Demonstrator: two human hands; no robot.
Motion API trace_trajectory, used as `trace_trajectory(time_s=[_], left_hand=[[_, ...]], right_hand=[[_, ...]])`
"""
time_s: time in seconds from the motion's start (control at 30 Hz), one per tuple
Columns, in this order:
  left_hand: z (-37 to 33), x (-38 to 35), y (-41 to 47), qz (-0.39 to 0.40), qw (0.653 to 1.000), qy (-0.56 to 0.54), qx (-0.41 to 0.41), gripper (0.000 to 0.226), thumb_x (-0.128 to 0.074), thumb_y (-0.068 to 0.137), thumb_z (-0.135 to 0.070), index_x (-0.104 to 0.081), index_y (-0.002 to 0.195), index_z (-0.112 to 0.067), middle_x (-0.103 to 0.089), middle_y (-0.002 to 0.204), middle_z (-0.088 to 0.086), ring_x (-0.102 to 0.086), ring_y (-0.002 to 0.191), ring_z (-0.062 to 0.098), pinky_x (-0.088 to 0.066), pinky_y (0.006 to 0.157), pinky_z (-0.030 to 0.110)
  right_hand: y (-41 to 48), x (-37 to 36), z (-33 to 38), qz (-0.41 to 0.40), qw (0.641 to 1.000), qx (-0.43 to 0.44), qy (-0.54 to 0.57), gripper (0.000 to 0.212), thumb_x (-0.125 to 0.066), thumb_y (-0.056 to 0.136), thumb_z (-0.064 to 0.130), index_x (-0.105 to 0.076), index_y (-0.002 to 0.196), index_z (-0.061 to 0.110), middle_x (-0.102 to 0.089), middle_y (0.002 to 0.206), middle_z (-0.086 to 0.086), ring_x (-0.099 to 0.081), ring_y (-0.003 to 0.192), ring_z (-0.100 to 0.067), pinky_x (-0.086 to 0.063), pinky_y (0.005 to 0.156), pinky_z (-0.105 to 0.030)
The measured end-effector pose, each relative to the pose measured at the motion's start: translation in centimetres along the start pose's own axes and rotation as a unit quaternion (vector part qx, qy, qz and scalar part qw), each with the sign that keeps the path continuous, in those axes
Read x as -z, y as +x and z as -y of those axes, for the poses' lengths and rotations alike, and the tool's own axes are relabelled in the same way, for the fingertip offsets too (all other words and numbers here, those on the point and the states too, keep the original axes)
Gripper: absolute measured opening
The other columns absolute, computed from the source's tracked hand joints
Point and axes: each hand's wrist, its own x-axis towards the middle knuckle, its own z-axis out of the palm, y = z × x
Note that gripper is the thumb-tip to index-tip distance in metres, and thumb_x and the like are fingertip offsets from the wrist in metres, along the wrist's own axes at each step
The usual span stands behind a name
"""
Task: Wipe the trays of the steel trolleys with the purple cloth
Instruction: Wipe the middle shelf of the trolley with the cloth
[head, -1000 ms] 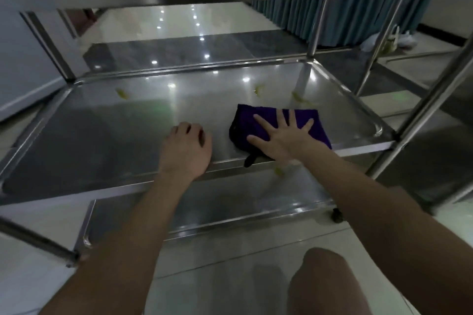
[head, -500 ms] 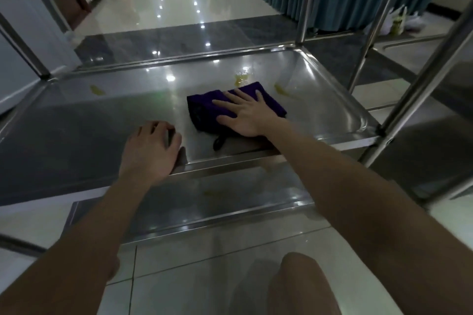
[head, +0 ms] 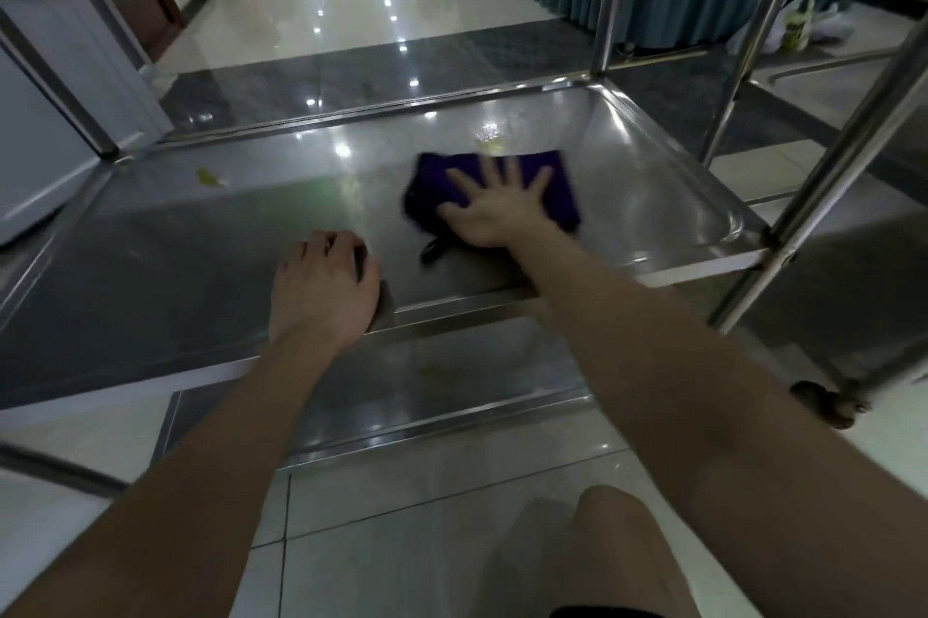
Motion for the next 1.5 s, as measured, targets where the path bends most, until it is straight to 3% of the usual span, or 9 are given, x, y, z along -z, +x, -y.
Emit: trace_trajectory(time_s=[0.1,0.23,0.33,0.5,0.63,0.83,1.03,1.3,1.5], left_hand=[[0.7,0.0,0.3,0.012,1.0,-0.01,0.007,0.037,-0.047,0.107,-0.035,-0.062,0.135,-0.016,-0.06,0.141,0.018,-0.056,0.126,0.043,-0.045,0.107,0.051],[1.5,0.0,0.4,0.012,0.999,-0.038,0.005,0.035,-0.044,0.108,-0.027,-0.063,0.135,-0.015,-0.059,0.143,0.018,-0.054,0.128,0.044,-0.044,0.109,0.052],[1.5,-0.2,0.5,0.01,0.999,-0.05,0.005,0.033,-0.046,0.108,-0.026,-0.065,0.134,-0.018,-0.059,0.143,0.017,-0.054,0.128,0.044,-0.045,0.109,0.053],[1.2,-0.3,0.5,0.001,0.998,-0.056,0.009,0.031,-0.048,0.108,-0.027,-0.066,0.131,-0.018,-0.059,0.142,0.018,-0.054,0.127,0.047,-0.049,0.104,0.057],[0.4,-0.5,0.5,-0.006,0.999,-0.04,0.01,0.031,-0.05,0.105,-0.029,-0.066,0.129,-0.016,-0.061,0.135,0.02,-0.056,0.124,0.045,-0.05,0.102,0.055],[0.9,-0.3,1.3,0.016,0.999,-0.025,0.015,0.035,-0.048,0.107,-0.033,-0.064,0.134,-0.019,-0.059,0.143,0.018,-0.055,0.13,0.044,-0.048,0.107,0.054],[1.6,-0.1,1.5,0.02,0.998,-0.052,0.006,0.035,-0.044,0.11,-0.026,-0.064,0.136,-0.014,-0.059,0.143,0.021,-0.053,0.131,0.045,-0.045,0.111,0.056],[1.4,0.2,0.5,0.012,0.998,-0.013,-0.064,0.056,-0.027,0.105,-0.033,-0.069,0.127,-0.003,-0.064,0.137,0.024,-0.057,0.125,0.048,-0.047,0.105,0.056],[1.1,-0.4,0.9,0.02,1.0,-0.011,-0.012,0.044,-0.034,0.111,-0.039,-0.064,0.134,-0.016,-0.062,0.14,0.016,-0.056,0.125,0.043,-0.048,0.105,0.051]], right_hand=[[-1.8,-1.6,6.1,0.015,0.991,0.131,-0.01,0.073,-0.024,0.105,0.072,-0.009,0.172,0.046,0.007,0.182,0.002,0.013,0.167,-0.033,0.021,0.12,-0.076],[-2.9,-0.4,2.2,0.03,0.98,0.196,0.018,0.068,-0.029,0.107,0.068,-0.017,0.171,0.048,-0.001,0.182,0.012,0.007,0.167,-0.016,0.016,0.127,-0.066],[-3.4,0.5,-5.0,0.01,0.99,0.135,0.034,0.069,-0.03,0.103,0.074,-0.019,0.168,0.053,-0.004,0.181,0.017,0.005,0.167,-0.014,0.014,0.129,-0.063],[-4.5,1.6,-18.5,-0.034,0.995,-0.094,0.027,0.083,-0.023,0.094,0.086,-0.014,0.169,0.052,-0.001,0.182,0.012,0.006,0.168,-0.021,0.015,0.127,-0.068],[-3.5,1.5,-17.2,-0.039,0.984,-0.17,0.022,0.088,-0.017,0.094,0.084,-0.009,0.172,0.043,0.006,0.183,0.001,0.013,0.167,-0.035,0.018,0.119,-0.079],[-6.1,-1.1,-1.5,-0.008,0.996,0.083,0.012,0.076,-0.024,0.103,0.073,-0.011,0.172,0.045,0.004,0.183,0.003,0.01,0.168,-0.028,0.018,0.12,-0.075],[-9.8,-0.6,-3.5,-0.01,0.985,0.171,0.028,0.061,-0.027,0.11,0.066,-0.02,0.169,0.051,-0.006,0.181,0.014,0.001,0.168,-0.015,0.012,0.129,-0.067],[-7.4,1.9,-18.4,-0.005,1.0,-0.016,0.025,0.079,-0.027,0.094,0.088,-0.016,0.166,0.059,-0.005,0.181,0.019,0.002,0.168,-0.016,0.01,0.128,-0.067],[-0.8,2.3,-18.5,-0.032,0.997,-0.073,0.023,0.09,-0.018,0.09,0.092,-0.013,0.169,0.051,0.0,0.183,0.007,0.007,0.168,-0.024,0.018,0.124,-0.072]])
